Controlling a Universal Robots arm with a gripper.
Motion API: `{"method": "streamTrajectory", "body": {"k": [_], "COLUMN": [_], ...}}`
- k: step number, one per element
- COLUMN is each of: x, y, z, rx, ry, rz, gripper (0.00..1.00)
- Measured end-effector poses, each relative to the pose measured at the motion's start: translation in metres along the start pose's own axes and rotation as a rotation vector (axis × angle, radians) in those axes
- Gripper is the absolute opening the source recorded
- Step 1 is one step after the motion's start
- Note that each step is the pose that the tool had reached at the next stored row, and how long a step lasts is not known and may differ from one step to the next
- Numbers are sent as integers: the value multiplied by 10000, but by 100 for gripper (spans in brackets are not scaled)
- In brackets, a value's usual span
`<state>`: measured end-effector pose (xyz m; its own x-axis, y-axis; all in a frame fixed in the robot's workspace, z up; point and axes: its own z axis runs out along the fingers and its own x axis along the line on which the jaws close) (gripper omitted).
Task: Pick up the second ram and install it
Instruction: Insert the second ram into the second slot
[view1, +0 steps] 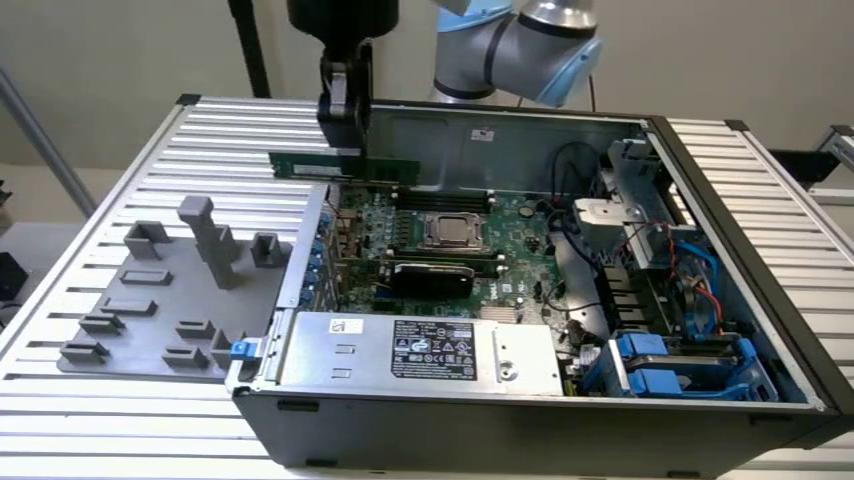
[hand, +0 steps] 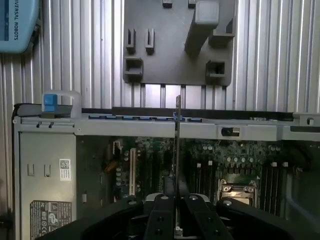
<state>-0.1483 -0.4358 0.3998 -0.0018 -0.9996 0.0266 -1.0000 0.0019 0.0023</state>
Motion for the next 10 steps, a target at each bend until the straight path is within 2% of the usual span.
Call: {"method": "streamTrajectory", "body": {"k": [10], "x": [-235], "y": [-364], "z": [174], "rx": [-1], "ry": [1], "rz": [0], "gripper": [0]}}
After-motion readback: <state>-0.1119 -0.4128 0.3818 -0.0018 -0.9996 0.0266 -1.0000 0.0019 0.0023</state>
